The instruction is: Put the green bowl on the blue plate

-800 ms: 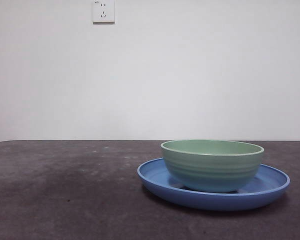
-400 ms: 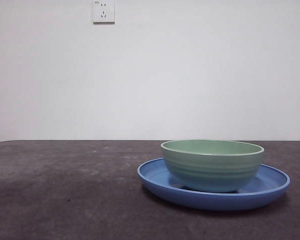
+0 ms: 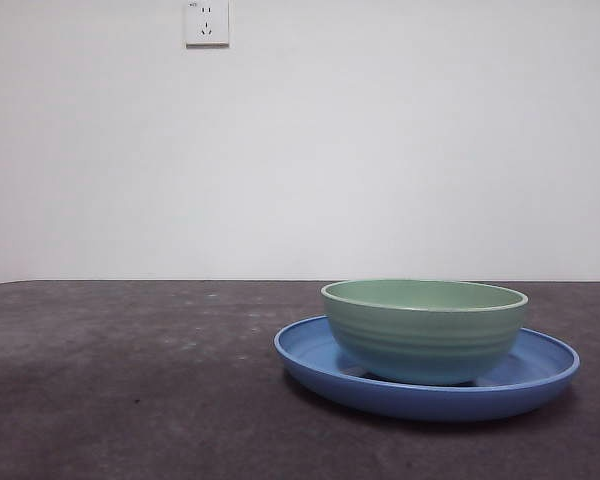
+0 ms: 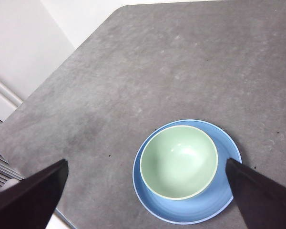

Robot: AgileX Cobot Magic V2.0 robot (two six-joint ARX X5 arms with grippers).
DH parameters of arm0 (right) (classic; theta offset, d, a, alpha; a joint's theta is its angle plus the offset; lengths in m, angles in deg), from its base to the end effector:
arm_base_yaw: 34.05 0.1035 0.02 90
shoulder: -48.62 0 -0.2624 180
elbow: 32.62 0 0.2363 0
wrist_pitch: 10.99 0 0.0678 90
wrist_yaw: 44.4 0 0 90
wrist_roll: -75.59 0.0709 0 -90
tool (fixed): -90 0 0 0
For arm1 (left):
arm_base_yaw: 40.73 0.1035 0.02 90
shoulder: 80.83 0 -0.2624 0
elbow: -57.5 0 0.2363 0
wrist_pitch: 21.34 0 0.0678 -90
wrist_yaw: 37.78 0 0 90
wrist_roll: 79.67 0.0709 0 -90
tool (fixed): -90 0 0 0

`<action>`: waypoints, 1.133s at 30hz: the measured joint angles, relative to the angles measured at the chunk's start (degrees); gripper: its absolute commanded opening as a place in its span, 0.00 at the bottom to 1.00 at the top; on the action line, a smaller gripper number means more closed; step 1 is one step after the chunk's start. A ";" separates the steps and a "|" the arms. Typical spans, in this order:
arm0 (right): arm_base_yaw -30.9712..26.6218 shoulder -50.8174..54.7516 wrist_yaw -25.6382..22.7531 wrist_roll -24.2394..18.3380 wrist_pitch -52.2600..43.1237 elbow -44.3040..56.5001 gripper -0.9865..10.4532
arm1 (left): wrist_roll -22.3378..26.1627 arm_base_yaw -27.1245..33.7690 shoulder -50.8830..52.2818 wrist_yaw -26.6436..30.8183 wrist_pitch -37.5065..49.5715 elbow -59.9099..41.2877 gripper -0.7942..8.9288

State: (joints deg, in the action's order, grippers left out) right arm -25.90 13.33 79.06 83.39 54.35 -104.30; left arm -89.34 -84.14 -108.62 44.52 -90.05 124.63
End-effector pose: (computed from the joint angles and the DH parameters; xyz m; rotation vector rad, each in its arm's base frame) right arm 0.1005 0.0539 0.3338 0.2405 0.5521 0.6759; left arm 0.0595 -0.0694 0.3079 0.0081 0.5752 -0.8253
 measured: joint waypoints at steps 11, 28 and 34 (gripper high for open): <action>0.00 -5.81 -1.53 2.73 6.73 0.00 0.65 | 1.14 0.00 0.00 0.00 -0.70 0.00 0.66; -3.52 -34.95 -4.55 -1.95 -3.67 0.00 0.49 | 1.22 0.00 0.00 0.00 -0.70 0.00 0.66; -5.62 -44.63 -4.52 -4.09 -6.54 0.00 0.36 | 1.22 0.00 0.00 0.00 -0.70 0.00 0.66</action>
State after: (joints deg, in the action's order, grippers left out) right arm -31.52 -31.30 74.53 79.30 47.82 -104.30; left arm -88.11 -84.14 -108.62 44.52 -90.75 124.63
